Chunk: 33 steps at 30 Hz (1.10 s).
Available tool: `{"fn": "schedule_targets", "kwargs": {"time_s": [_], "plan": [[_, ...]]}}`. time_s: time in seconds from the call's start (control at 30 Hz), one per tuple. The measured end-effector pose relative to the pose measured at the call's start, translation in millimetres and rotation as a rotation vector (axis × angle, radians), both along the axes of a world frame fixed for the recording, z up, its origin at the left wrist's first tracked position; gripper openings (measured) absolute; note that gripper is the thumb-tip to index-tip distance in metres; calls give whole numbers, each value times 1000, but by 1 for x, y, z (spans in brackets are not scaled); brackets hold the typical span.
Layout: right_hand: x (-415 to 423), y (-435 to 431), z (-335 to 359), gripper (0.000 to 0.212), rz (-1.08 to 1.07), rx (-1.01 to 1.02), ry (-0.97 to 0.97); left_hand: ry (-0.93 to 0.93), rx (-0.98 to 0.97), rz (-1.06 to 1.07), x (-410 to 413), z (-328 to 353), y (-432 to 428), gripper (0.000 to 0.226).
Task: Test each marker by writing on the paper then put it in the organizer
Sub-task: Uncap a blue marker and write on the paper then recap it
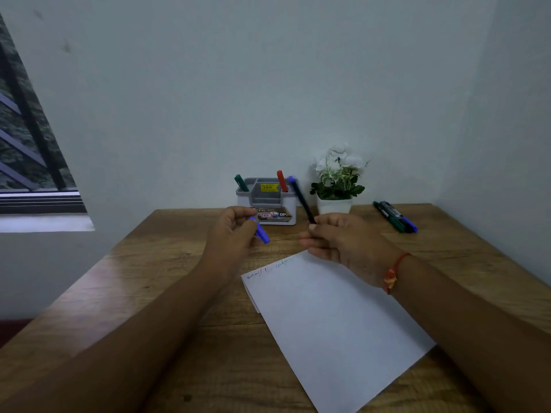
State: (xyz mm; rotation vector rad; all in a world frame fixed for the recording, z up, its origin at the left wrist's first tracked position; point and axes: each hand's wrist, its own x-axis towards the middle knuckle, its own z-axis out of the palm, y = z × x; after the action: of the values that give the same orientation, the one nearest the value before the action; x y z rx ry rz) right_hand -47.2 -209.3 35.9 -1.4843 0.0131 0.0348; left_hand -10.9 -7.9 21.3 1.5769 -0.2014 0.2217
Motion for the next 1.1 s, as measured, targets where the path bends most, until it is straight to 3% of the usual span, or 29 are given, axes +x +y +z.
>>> {"fn": "schedule_targets", "kwargs": {"time_s": [0.1,0.23,0.37,0.53,0.77,1.1], "plan": [[2,0,-5,18,-73,-94,-13,-115,229,16,-3,-3,-1,17],[5,2,-10,26,-151,-219,-95,-278,685,-55,-3,-10,-1,25],[5,8,-22,15,-149,-307,-73,-312,842,-162,3,-17,-1,29],[8,8,-30,7,-135,-438,-85,-292,897,-240,8,-23,0,28],[9,6,-31,19,-144,-646,-139,-289,901,-283,12,-24,2,27],[10,7,-31,16,-148,-716,-138,-279,900,-300,15,-26,2,25]]}}
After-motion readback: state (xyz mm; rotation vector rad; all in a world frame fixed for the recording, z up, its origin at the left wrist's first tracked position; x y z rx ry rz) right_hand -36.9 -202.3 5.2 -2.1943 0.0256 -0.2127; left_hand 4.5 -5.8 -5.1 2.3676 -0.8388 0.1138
